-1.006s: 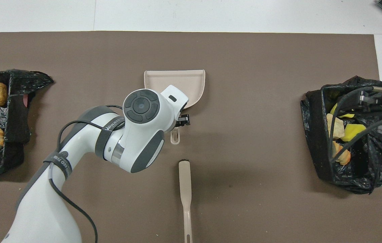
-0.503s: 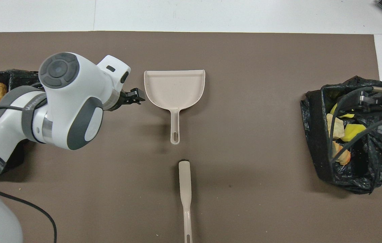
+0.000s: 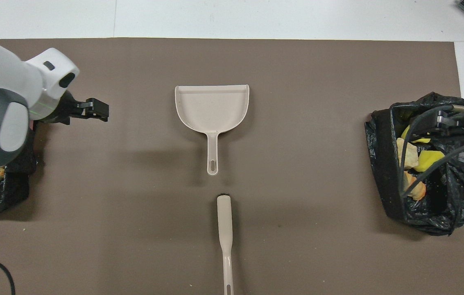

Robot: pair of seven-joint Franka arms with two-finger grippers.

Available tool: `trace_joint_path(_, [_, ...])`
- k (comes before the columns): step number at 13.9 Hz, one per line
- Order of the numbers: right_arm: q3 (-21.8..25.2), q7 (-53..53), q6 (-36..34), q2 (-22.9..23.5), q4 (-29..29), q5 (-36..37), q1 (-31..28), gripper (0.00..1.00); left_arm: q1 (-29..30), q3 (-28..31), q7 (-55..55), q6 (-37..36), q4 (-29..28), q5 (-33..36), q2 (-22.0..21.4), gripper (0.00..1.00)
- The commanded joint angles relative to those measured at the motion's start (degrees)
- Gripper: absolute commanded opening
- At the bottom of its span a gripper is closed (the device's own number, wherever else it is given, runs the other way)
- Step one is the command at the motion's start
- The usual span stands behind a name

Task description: Sweep and dump trash in bin

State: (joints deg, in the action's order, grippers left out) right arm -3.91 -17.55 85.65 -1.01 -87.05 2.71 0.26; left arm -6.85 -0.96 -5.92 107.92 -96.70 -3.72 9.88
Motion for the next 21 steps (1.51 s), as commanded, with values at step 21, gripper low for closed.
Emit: trace_joint_path(21, [0.14,1.82,-0.75,-0.22,0.21,-2.01,-1.22,1.0,5.97,-0.98,11.02,-23.37,7.84,3.19,-10.06,1.0])
